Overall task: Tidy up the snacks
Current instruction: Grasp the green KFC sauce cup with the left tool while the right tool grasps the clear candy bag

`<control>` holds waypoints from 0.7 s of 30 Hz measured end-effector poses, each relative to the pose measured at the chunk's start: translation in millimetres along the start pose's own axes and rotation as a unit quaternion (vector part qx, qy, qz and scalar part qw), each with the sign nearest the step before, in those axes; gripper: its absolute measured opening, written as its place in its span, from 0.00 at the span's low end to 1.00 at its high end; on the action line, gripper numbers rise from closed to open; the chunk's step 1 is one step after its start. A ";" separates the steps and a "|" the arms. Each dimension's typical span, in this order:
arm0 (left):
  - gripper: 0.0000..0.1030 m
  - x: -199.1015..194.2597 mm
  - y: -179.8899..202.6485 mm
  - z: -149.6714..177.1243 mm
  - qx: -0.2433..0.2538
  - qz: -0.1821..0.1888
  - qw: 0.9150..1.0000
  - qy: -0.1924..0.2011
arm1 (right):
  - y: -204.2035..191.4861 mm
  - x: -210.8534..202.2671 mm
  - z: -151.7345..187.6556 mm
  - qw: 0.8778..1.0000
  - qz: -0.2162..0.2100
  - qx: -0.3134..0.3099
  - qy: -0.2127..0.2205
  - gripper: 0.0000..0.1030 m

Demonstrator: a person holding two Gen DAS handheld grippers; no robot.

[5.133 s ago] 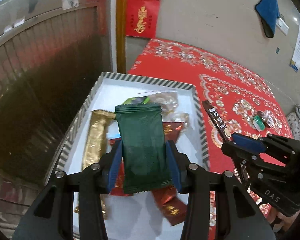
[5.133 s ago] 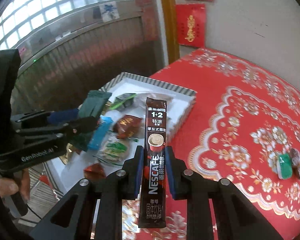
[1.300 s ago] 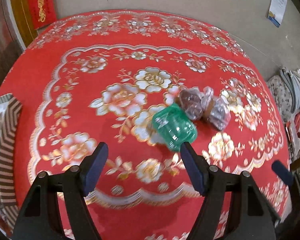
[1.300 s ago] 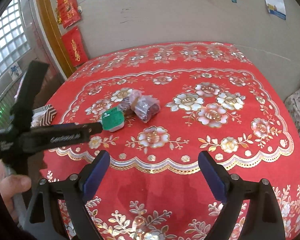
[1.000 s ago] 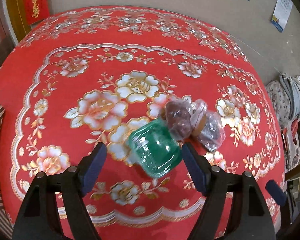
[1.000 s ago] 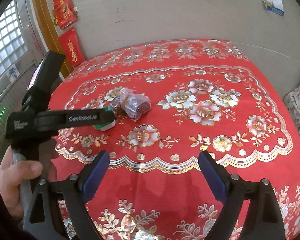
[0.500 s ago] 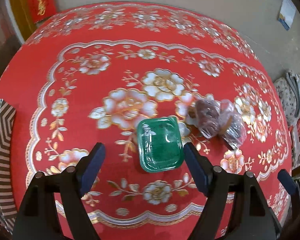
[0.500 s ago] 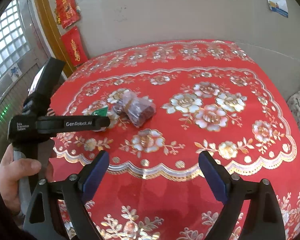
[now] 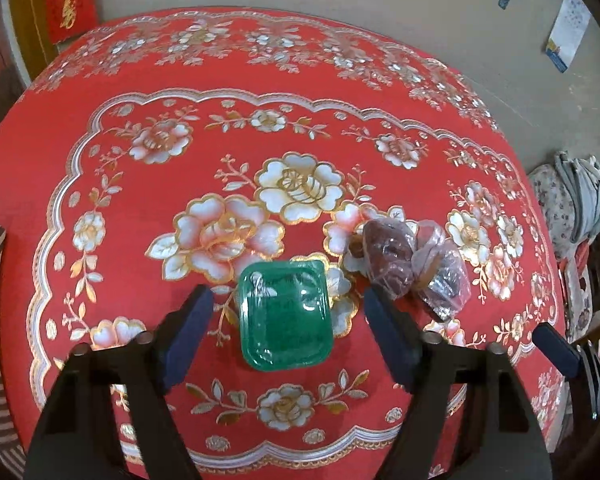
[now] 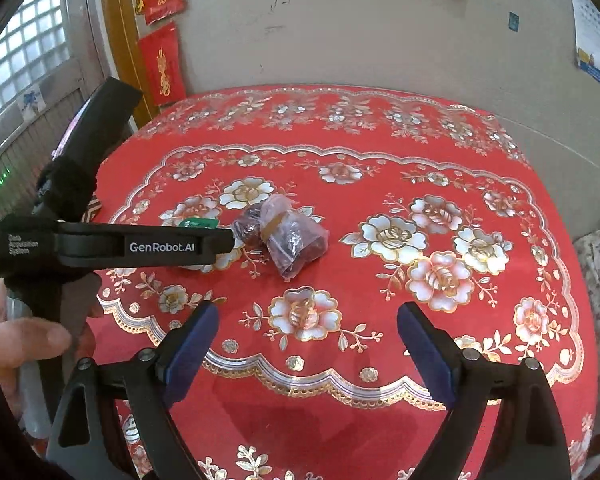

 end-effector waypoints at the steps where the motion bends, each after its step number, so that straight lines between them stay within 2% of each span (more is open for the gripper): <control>1: 0.45 -0.5 -1.5 -0.7 0.005 0.002 1.000 -0.001 | 0.5 0.5 0.1 1.000 -0.001 0.002 0.000 0.89; 2: 0.40 0.0 -4.5 -1.9 0.007 0.008 1.000 -0.004 | 1.4 1.4 -0.6 1.000 -0.002 0.003 -0.002 0.89; 6: 0.40 -3.2 -11.7 2.4 0.022 0.010 1.000 -0.007 | 3.4 6.5 -5.7 1.000 -0.008 0.027 -0.004 0.89; 10: 0.40 -10.1 -18.0 12.6 0.027 0.006 1.000 -0.006 | -3.3 12.8 -15.2 0.998 -0.036 0.052 -0.005 0.89; 13: 0.40 -18.3 -23.6 22.1 0.031 0.007 0.999 -0.006 | -18.7 20.9 -27.9 1.000 -0.029 -0.004 -0.002 0.89; 17: 0.40 -31.5 -32.9 32.3 0.032 0.011 0.999 -0.001 | -30.0 41.4 -39.1 0.997 -0.010 -0.080 -0.019 0.89; 21: 0.40 -34.5 -38.4 37.4 0.031 0.014 0.999 -0.005 | -39.2 65.1 -43.7 0.990 -0.019 -0.132 -0.041 0.89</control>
Point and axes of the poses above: each gripper's, at about its wrist camera, not at the fingertips, and x roughly the way its jaws point, y to its right, z to its underside, the point moved 2 cm from there along x, roughly the way its jaws point, and after that the axes turned 7 degrees about x, right-handed, at the moved point
